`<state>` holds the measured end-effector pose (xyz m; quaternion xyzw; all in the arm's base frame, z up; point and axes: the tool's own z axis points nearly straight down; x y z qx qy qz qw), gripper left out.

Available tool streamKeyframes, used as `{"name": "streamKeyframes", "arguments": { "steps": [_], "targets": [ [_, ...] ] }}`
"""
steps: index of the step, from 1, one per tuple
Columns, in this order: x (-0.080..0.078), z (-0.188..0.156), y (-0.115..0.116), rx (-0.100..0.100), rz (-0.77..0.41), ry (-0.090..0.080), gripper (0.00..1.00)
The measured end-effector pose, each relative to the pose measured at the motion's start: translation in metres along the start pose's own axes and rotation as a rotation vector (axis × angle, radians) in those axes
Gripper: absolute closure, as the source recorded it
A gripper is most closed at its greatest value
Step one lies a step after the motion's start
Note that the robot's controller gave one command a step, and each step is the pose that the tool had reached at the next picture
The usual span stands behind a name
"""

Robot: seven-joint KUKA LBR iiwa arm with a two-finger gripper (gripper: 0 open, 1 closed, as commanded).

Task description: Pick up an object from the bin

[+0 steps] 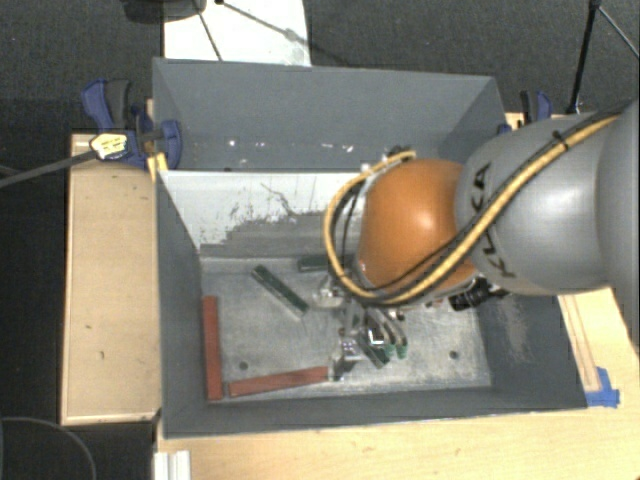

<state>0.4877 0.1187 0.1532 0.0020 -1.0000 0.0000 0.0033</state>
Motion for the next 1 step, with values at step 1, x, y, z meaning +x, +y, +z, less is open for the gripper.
{"name": "streamKeyframes", "arguments": {
  "steps": [1],
  "targets": [
    [-0.0020,-0.0040,-0.0005,-0.001,0.004,-0.008,0.00]
  ]
}}
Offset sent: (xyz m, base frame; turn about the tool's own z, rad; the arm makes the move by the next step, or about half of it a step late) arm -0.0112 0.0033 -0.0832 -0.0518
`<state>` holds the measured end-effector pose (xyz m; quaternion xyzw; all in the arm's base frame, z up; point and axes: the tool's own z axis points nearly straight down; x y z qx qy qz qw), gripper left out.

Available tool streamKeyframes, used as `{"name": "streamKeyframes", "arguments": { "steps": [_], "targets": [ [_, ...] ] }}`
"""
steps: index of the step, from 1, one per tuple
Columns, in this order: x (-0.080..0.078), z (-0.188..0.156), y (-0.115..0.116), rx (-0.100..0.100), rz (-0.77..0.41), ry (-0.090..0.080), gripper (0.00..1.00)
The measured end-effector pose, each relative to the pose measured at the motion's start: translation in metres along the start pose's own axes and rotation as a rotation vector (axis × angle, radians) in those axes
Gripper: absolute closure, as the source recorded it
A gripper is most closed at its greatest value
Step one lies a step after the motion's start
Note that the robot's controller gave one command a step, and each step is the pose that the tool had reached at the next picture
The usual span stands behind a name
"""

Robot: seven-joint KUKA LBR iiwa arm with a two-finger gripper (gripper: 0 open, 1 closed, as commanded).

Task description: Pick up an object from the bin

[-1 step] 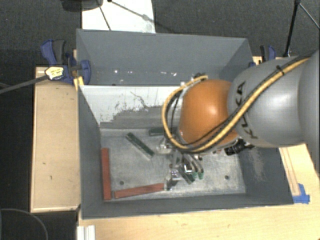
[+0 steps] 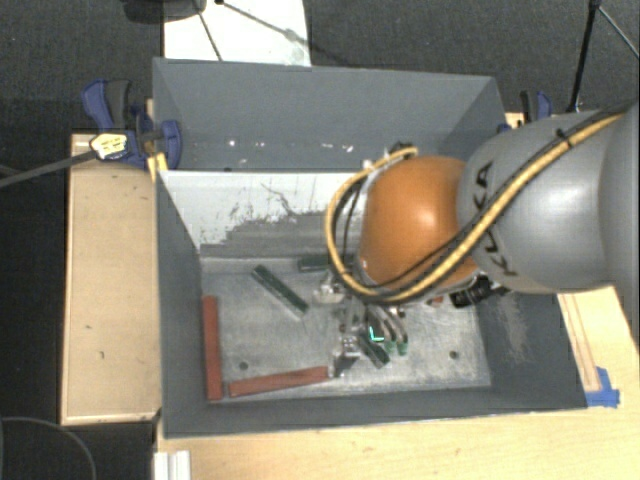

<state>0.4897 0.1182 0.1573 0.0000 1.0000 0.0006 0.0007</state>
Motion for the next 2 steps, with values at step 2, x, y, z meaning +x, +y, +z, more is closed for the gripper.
{"name": "streamKeyframes", "arguments": {
  "steps": [2],
  "targets": [
    [0.0114,0.0839,0.0050,-0.002,-0.047,-0.003,1.00]
  ]
}}
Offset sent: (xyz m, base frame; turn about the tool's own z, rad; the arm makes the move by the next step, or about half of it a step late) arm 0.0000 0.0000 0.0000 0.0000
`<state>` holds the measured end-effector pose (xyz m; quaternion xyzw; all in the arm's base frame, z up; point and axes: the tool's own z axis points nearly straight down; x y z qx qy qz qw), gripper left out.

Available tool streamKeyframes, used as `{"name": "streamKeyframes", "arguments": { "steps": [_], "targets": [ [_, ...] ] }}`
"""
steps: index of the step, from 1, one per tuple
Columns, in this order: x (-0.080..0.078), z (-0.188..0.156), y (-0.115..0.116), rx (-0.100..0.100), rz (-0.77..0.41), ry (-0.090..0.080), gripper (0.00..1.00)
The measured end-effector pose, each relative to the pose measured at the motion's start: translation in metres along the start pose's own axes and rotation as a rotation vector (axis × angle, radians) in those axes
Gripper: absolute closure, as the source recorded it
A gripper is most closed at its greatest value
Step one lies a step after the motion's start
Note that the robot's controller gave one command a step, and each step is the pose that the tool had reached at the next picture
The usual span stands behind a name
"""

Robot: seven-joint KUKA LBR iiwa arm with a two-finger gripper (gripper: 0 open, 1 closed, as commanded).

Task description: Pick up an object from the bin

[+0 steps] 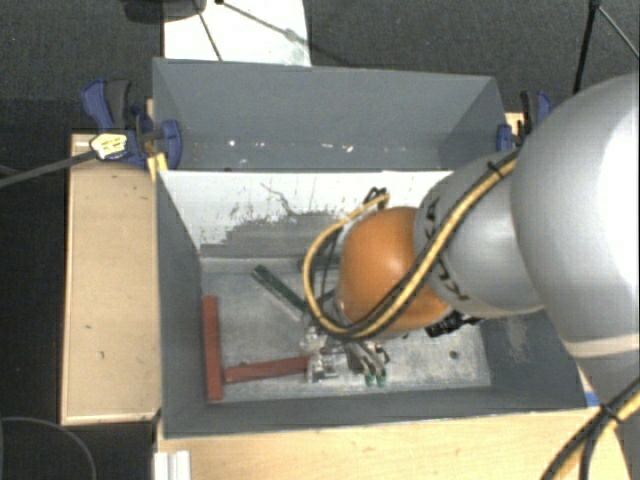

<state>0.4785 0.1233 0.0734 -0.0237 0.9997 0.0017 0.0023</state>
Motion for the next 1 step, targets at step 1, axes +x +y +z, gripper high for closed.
{"name": "streamKeyframes", "arguments": {
  "steps": [1],
  "targets": [
    [-0.0372,-0.1883,0.0026,0.002,-0.107,-0.007,1.00]
  ]
}}
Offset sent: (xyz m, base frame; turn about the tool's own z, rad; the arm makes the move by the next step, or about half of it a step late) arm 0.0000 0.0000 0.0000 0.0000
